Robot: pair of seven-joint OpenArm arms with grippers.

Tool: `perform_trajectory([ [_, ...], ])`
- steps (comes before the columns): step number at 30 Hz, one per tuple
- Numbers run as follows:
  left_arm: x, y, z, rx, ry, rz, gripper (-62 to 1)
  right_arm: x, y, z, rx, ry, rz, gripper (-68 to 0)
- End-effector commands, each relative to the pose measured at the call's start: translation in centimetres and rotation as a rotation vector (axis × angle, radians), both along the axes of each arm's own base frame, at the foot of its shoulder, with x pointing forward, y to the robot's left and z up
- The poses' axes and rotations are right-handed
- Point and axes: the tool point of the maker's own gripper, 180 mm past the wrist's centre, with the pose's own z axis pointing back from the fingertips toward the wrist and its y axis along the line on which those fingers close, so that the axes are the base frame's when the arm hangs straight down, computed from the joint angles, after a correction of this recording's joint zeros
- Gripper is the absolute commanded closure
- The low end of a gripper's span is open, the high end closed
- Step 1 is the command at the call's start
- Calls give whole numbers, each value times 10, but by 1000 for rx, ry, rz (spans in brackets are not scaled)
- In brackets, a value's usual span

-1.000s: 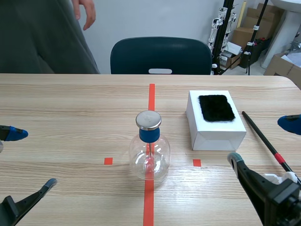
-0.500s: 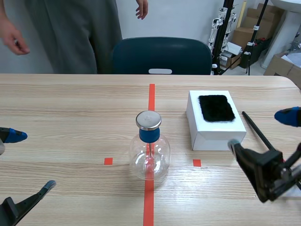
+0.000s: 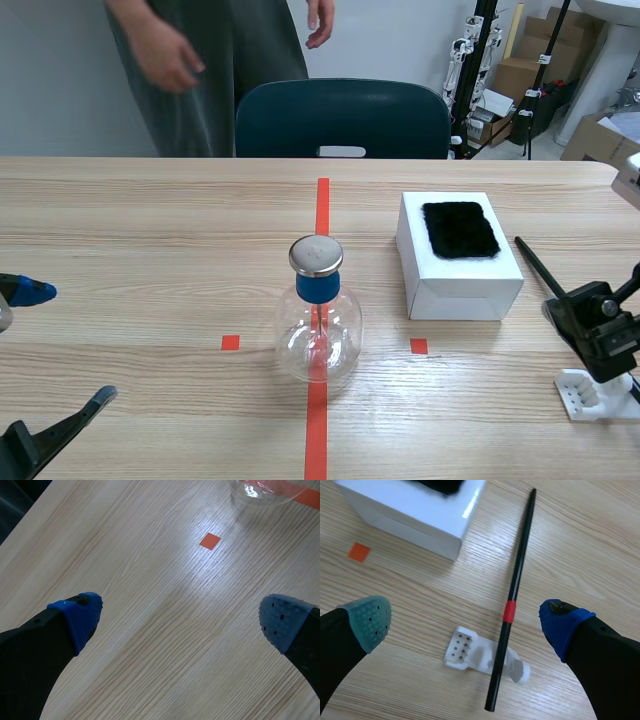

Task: Do the electroscope experiment. pick up the black charging rod

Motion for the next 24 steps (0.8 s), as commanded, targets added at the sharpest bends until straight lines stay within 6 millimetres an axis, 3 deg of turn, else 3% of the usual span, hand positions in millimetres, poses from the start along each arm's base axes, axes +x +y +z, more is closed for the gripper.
perform_trajectory([
  [1, 4, 0, 7, -9, -24, -1, -623, 5, -3, 1, 14, -2, -33, -604],
  [6, 4, 0, 7, -10, -24, -2, -623, -13, -25, -28, -23, 221, -153, -604],
  [10, 4, 0, 7, -10, -23, -2, -623, -18, -36, -37, -33, 346, -227, -604],
  [19, 0, -1, 2, -2, 10, -13, -623, 16, -48, -47, 2, 372, -300, -604],
  [24, -16, -20, 3, -111, 68, -113, -623, 30, -61, -54, 4, 382, -364, -604],
])
